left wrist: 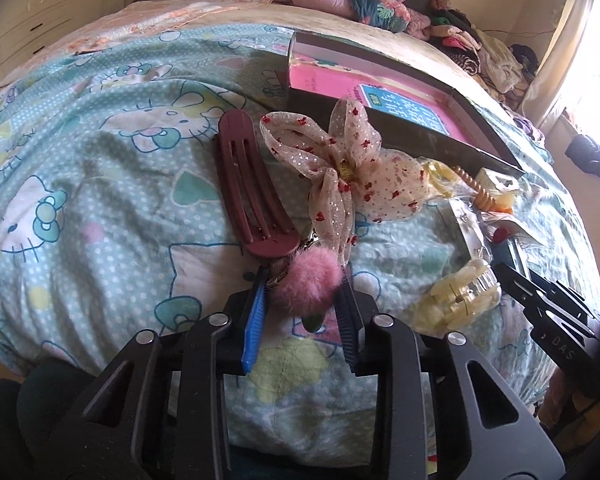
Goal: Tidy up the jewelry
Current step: 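Grasp the small blue pin box with the right tool while the left tool grasps the pink pom-pom clip, then carry the blue box with the right tool while the left tool carries the pom-pom clip into the pink box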
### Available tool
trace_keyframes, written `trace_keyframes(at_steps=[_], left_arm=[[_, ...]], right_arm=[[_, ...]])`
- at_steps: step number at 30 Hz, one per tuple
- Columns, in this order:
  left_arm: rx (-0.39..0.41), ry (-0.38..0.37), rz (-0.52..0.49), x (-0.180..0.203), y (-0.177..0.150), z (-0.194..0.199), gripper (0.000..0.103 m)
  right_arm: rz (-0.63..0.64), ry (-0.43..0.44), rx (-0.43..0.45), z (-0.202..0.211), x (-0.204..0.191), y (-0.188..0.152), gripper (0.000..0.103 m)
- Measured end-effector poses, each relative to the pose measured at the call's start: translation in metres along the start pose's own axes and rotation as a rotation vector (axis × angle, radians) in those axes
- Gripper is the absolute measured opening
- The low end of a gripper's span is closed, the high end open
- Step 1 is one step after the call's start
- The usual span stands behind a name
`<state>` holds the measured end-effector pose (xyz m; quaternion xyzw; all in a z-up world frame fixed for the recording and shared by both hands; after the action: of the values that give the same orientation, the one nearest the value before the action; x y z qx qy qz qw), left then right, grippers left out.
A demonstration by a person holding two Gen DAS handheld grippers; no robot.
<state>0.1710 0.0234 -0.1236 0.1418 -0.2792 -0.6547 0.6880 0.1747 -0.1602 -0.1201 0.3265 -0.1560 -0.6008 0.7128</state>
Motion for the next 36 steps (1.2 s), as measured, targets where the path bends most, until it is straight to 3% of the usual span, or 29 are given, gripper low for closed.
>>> trace_keyframes(at_steps=[22, 30, 36], left_arm=[[-0.021, -0.108, -0.091, 0.045, -0.024, 0.025, 0.023], [-0.049, -0.060, -0.104, 0.037, -0.025, 0.010, 0.024], [-0.097, -0.083, -0.103, 0.027, -0.030, 0.008, 0.026]], right_arm=[[0.011, 0.040, 0.031, 0.049, 0.017, -0.020, 0.025], [0.015, 0.038, 0.066, 0.056, 0.020, -0.011, 0.025], [0.023, 0.044, 0.071, 0.055, 0.016, -0.008, 0.025]])
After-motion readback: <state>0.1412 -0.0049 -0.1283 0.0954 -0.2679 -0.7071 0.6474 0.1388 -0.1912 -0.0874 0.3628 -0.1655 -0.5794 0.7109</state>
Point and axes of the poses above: each gripper's, at about its wrist camera, not at the fingertips, and z roughly against the way its jaws point, x to its right, y to its top, the point moved 5 cm from there along -z, roughly the way its jaws point, and after that the axes turned 1 degree about -x, right-handed, at the moved point
